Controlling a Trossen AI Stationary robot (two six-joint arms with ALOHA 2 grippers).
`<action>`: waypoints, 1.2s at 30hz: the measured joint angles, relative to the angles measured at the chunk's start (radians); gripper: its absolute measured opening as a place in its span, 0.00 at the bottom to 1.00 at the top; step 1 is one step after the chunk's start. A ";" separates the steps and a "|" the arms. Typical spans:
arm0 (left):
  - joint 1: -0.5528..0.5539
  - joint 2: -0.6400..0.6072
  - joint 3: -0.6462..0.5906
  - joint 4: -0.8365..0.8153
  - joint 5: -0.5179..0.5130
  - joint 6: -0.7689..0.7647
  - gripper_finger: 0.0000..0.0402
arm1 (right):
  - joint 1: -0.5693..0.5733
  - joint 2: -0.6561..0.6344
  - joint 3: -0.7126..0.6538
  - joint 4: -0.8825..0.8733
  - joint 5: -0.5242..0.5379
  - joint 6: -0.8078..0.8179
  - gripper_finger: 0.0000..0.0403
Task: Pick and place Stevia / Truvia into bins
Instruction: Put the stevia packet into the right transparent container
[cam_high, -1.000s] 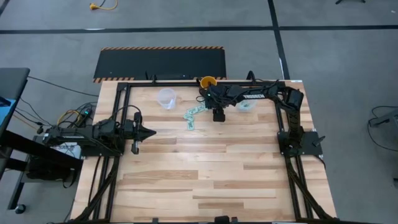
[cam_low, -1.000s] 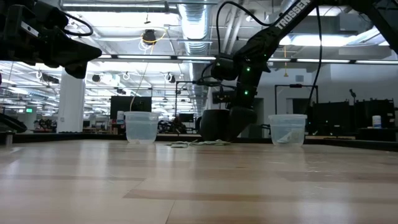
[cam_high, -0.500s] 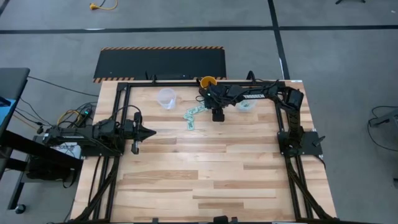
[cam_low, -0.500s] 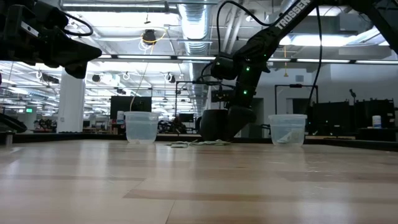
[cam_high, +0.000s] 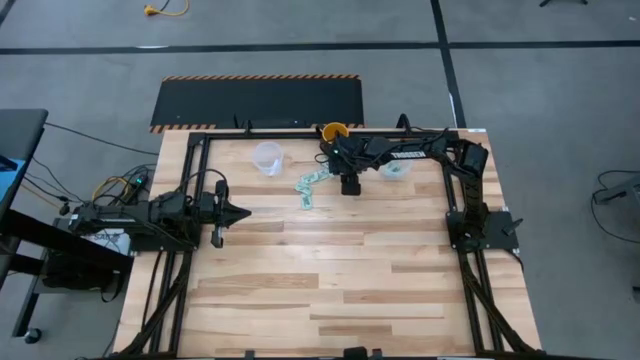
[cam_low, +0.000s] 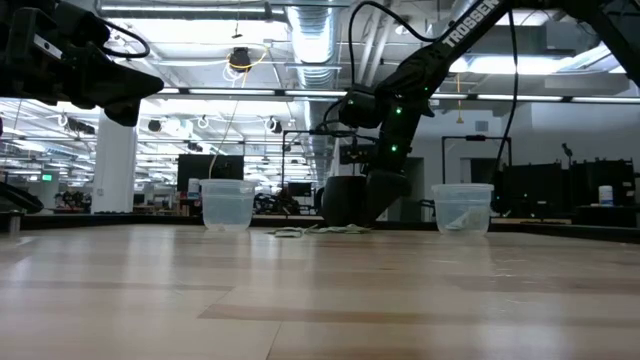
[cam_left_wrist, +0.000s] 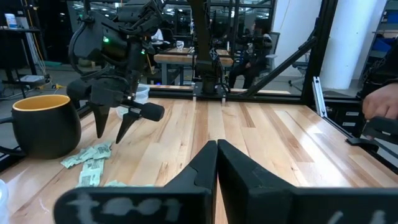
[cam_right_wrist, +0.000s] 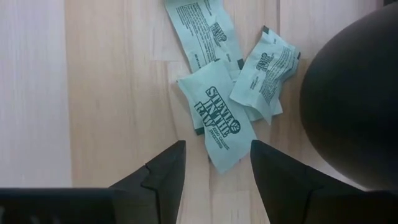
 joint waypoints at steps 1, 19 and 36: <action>0.000 0.000 0.000 0.000 0.000 0.000 0.00 | 0.000 0.000 0.000 0.000 0.000 0.004 0.43; 0.000 0.000 0.000 0.000 0.000 0.000 0.00 | -0.002 0.000 -0.063 0.086 0.002 0.021 0.43; 0.000 0.000 0.000 0.000 0.000 0.001 0.00 | -0.013 0.000 -0.063 0.093 0.002 0.020 0.33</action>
